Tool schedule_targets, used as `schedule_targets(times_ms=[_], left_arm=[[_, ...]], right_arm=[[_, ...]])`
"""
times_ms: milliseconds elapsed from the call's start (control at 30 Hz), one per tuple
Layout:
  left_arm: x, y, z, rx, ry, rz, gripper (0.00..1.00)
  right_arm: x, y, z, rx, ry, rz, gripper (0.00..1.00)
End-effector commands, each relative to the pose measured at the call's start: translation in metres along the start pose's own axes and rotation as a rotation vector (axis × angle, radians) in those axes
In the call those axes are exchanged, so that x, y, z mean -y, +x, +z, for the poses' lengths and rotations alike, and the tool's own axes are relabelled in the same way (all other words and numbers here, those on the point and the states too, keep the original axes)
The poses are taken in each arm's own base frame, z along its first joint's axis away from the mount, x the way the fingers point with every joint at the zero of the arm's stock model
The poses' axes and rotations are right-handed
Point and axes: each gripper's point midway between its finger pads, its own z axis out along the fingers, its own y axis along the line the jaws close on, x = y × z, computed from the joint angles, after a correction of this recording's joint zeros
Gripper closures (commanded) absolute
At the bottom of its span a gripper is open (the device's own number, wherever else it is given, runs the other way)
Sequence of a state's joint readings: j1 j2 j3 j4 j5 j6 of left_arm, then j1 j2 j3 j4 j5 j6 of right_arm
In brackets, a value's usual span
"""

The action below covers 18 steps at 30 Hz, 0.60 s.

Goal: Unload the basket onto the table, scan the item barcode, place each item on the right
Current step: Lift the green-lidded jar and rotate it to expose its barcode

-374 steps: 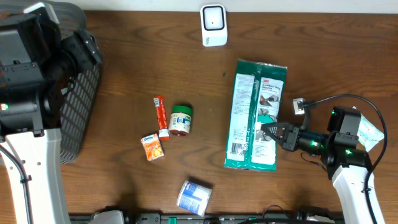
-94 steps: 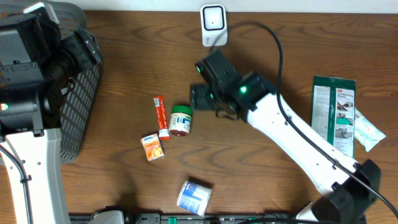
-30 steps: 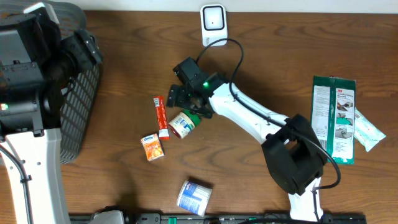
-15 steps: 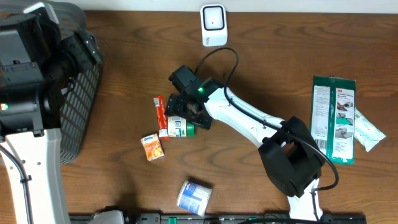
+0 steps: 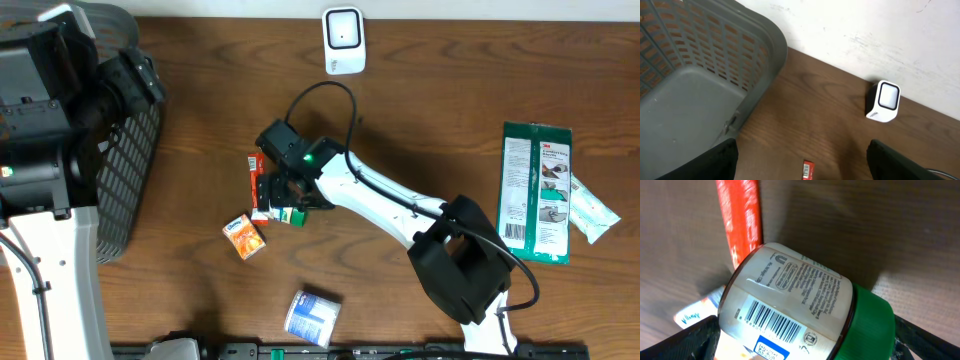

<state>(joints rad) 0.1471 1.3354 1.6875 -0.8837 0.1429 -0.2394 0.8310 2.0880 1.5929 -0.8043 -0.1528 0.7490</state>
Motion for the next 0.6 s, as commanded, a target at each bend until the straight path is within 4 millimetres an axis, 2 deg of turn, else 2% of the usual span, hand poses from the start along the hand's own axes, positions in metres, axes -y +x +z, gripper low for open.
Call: schedule_targets(times_ms=[0,267,567], left_arm=[[-0.002,-0.001,0.002,0.000,-0.008,-0.004,0.17],[-0.002,-0.001,0.002,0.000,-0.008,-0.004,0.17],[-0.002,-0.001,0.002,0.000,-0.008,-0.004,0.17]], right_arm=[[0.001,0.002,0.001,0.001,0.014,-0.296,0.01],[0.002,0.002,-0.006,0.001,0.025,-0.671,0.01],[0.000,0.000,-0.015,0.003,0.026,-0.882,0.01]])
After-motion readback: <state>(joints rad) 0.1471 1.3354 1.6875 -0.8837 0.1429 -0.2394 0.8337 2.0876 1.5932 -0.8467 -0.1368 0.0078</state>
